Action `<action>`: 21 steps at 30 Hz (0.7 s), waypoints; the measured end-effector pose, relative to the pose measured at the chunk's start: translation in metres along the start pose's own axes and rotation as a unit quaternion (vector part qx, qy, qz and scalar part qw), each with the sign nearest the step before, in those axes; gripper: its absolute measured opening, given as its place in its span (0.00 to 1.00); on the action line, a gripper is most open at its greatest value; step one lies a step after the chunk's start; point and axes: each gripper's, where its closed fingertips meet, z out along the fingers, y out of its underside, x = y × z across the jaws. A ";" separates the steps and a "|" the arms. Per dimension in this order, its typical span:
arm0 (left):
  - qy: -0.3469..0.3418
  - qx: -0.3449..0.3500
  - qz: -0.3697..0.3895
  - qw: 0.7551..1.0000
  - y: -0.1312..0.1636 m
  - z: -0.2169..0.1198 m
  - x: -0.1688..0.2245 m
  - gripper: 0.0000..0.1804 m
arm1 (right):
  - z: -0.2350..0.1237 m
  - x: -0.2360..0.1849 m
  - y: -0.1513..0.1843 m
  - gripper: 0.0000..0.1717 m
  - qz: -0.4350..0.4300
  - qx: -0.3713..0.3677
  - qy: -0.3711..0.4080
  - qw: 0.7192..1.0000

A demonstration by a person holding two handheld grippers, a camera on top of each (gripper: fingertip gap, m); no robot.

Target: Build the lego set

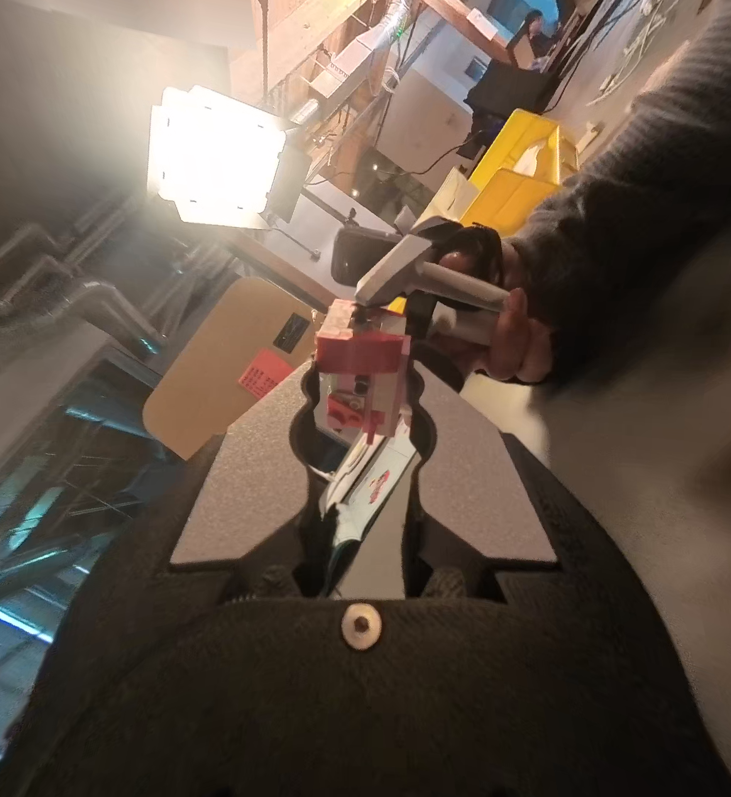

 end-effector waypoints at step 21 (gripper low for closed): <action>-0.035 0.009 0.167 0.985 -0.014 -0.001 0.007 0.22 | -0.004 -0.017 0.009 0.35 -0.164 -0.106 0.063 0.979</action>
